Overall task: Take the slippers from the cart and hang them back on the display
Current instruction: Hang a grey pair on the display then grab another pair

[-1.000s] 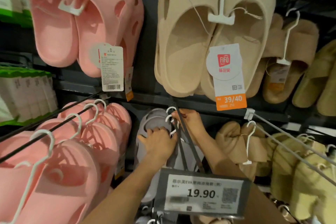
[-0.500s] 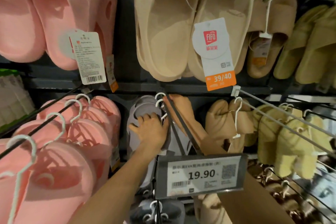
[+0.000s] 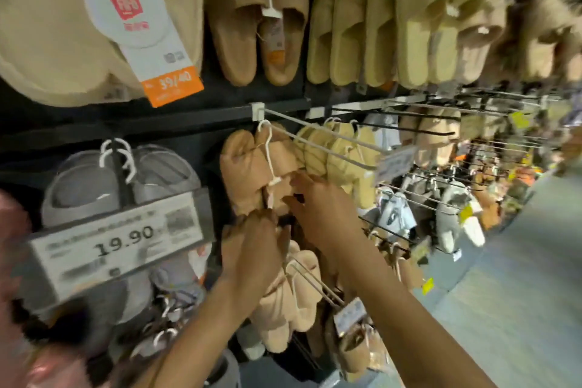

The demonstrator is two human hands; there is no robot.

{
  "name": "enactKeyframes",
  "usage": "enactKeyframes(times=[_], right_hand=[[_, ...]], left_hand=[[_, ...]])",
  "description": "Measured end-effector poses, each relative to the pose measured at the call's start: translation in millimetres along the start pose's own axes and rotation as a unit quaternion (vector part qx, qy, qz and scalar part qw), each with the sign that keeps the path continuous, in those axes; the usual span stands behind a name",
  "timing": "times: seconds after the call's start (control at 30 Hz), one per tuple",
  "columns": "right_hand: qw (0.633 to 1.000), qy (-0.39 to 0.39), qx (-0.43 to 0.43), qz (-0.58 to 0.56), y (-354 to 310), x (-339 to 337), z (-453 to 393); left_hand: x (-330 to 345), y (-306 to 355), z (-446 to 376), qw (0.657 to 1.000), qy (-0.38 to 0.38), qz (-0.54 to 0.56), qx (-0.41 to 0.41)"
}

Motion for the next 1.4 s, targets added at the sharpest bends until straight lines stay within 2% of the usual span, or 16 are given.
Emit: enactKeyframes(times=[0.07,0.13,0.23,0.37,0.57,0.8,0.97,1.1,1.27,1.4], right_hand=[[0.998,0.036,0.049,0.015,54,-36,41],[0.993,0.075,0.076,0.054,99,-68,76],[0.972,0.120,0.151,0.133,172,-125,130],[0.909,0.204,0.223,0.287,262,-212,221],[0.799,0.167,0.365,0.447,343,-316,360],[0.696,0.176,0.472,0.513,399,-369,449],[0.659,0.173,0.493,0.540,483,-383,476],[0.652,0.200,0.489,0.545,573,-402,477],[0.608,0.237,0.520,0.551,660,-437,487],[0.562,0.237,0.572,0.549,708,-454,516]], left_hand=[[2,60,17,0.994,-0.086,0.064,0.027],[11,119,26,0.988,-0.066,0.112,0.087],[15,216,40,0.973,-0.085,0.149,0.157],[22,341,73,0.940,-0.096,0.204,0.257],[41,497,122,0.879,-0.156,0.243,0.379],[62,646,179,0.799,-0.177,0.292,0.495],[97,745,196,0.764,-0.180,0.293,0.546],[141,838,198,0.738,-0.190,0.295,0.576],[173,955,211,0.693,-0.202,0.307,0.620],[190,1026,234,0.659,-0.223,0.326,0.641]])
Point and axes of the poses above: each hand's wrist, its own z-axis away from the middle knuckle, its own x-axis out of the palm, y = z × x, the point moved 5 cm from there along -z, towards the middle knuckle, and after that the axes turned 12 degrees about y, right-handed, at the moved point
